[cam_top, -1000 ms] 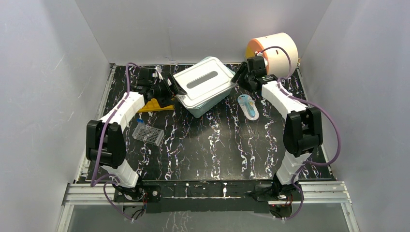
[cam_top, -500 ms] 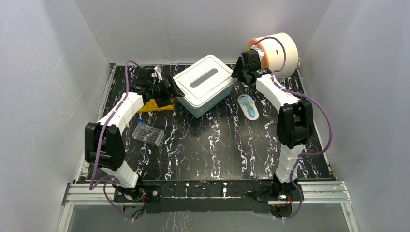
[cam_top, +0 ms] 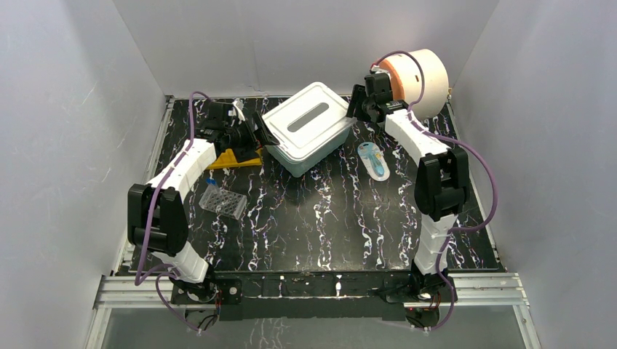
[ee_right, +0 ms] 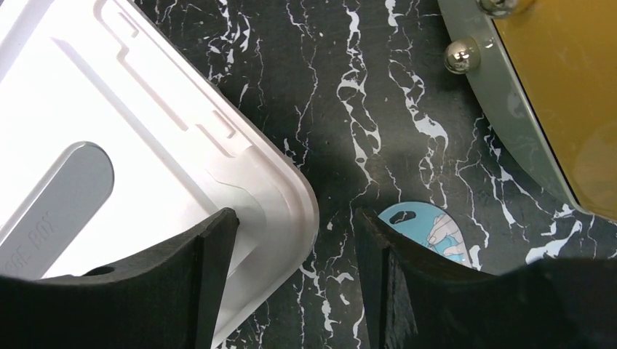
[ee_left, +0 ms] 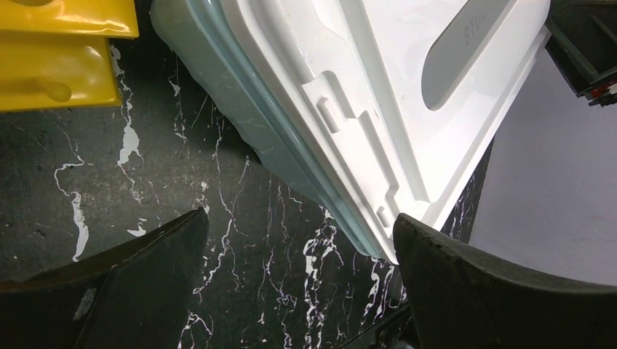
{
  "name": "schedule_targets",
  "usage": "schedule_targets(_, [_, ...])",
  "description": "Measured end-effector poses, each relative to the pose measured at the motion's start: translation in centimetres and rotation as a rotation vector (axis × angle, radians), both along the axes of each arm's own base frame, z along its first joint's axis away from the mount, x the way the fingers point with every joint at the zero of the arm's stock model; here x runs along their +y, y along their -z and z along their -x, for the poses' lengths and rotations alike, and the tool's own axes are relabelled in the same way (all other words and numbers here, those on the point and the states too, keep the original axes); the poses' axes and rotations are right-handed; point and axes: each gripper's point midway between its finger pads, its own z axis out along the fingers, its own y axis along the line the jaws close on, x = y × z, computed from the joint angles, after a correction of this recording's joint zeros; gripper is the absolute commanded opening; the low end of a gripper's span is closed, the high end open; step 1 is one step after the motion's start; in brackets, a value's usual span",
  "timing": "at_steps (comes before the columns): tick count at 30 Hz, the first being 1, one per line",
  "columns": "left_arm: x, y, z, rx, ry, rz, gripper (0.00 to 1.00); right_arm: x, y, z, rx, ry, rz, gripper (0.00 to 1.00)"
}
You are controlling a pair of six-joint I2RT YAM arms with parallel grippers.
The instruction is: Organize the chemistry lab equipment
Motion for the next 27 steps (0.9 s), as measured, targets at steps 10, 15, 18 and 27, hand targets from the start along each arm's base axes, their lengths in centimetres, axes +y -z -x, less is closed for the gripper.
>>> schedule_targets(10, [0.6, 0.3, -0.4, -0.008, -0.028, -0.033, 0.89, 1.4, 0.0, 0.3, 0.005, -0.070, -0.032, 0.63])
schedule_targets(15, [1.0, 0.5, -0.6, -0.009, -0.049, -0.054, 0.79, 2.2, 0.0, 0.5, 0.003, -0.085, -0.032, 0.60])
schedule_targets(18, [1.2, 0.7, -0.6, -0.007, -0.058, -0.062, 0.69, 2.5, -0.1, 0.6, 0.002, -0.091, -0.032, 0.62])
schedule_targets(27, [2.1, 0.4, -0.9, -0.031, -0.098, -0.099, 0.63, 2.4, -0.1, 1.0, 0.016, -0.098, -0.019, 0.67])
